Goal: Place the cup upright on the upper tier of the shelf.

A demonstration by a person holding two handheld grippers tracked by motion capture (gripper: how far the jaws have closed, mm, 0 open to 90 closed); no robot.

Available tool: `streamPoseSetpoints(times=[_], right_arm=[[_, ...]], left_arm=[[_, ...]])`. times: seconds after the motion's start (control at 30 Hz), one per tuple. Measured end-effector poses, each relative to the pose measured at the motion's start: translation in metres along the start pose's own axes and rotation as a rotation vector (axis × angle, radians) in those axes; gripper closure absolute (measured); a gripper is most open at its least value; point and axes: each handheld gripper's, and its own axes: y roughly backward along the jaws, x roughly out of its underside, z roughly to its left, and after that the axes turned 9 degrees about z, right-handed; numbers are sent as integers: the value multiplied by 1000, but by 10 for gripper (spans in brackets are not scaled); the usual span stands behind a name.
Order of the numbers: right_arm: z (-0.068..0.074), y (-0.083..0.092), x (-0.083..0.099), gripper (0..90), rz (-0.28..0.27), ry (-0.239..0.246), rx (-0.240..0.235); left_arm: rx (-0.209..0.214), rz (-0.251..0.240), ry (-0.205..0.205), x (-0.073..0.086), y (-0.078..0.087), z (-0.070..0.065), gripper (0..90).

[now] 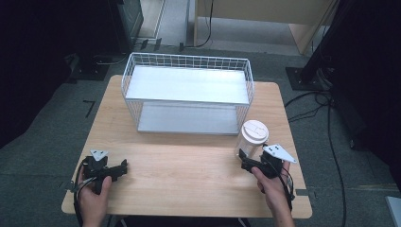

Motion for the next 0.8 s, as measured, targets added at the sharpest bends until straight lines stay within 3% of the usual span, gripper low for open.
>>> streamPoseSetpoints(times=[0.1, 0.13, 0.27, 0.37, 0.67, 0.8], right_arm=[[3, -2, -3, 57, -24, -18, 20], [5, -5, -5, 69, -42, -33, 50], [9, -9, -8, 75, -57, -40, 65], [12, -11, -12, 141, -85, -49, 94], [16, -14, -15, 134, -139, -77, 105], [19, -13, -16, 144, -167, -58, 114]], left_arm=[[0, 0, 1, 0, 0, 0, 0], [0, 0, 1, 0, 0, 0, 0], [0, 0, 0, 0, 0, 0, 0], [0, 0, 2, 0, 0, 0, 0], [0, 0, 1, 0, 0, 0, 0], [0, 0, 0, 0, 0, 0, 0]])
